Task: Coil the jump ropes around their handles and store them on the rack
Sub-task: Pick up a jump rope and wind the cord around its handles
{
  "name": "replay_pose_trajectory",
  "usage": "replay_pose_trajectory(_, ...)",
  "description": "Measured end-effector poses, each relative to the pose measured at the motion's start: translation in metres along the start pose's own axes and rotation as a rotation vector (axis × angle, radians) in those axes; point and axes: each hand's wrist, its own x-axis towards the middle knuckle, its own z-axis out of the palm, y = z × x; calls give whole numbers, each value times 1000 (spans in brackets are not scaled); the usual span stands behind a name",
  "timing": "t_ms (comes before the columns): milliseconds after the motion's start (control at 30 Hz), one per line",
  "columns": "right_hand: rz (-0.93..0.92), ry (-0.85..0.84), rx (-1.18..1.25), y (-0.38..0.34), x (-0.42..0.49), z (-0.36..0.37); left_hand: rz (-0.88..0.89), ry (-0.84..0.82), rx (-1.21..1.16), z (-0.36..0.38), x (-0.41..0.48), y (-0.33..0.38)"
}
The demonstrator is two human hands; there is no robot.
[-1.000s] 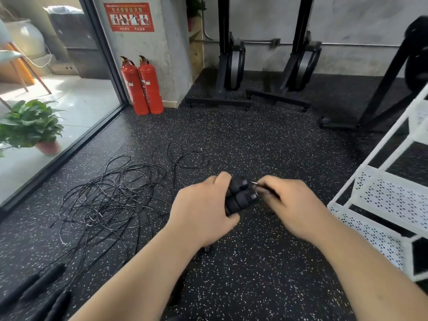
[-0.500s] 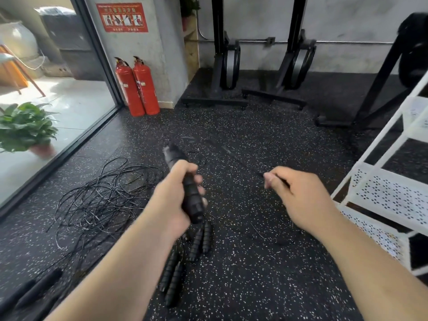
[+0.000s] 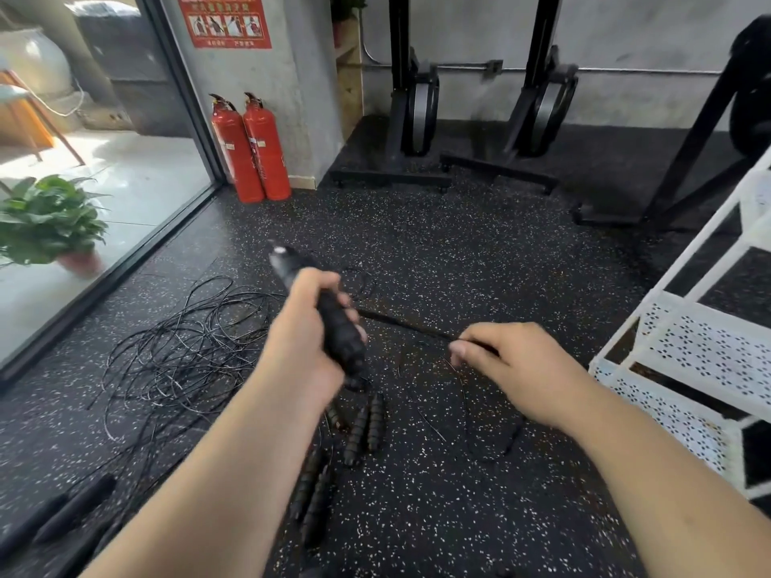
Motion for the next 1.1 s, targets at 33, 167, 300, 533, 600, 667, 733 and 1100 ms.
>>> replay_pose_trajectory(33,-5,23,17,3,-1,-5,44,34,-57,-6,3,10)
replay_pose_trajectory(167,-39,155,81,7,-3,-9,58,41,-122,-11,1,12)
replay_pose_trajectory(300,-55,180,113,-2,-2,4,-84,-38,19,5,-15,-29)
replay_pose_trajectory(533,-62,127,-100,-6,4,34,-247,-266,-19,19,-27,-68)
replay_pose_trajectory(600,-53,127,-99,-5,4,34,-255,-274,12,21,-26,-72)
replay_pose_trajectory(667,-53,118,-106,-5,3,31,-241,-266,40,20,-22,-72)
replay_pose_trajectory(733,-53,82,-82,-4,3,24,-198,-254,51,18,-18,-65)
replay_pose_trajectory(1100,8,244,55,2,4,8,-92,-204,95,11,-10,-37)
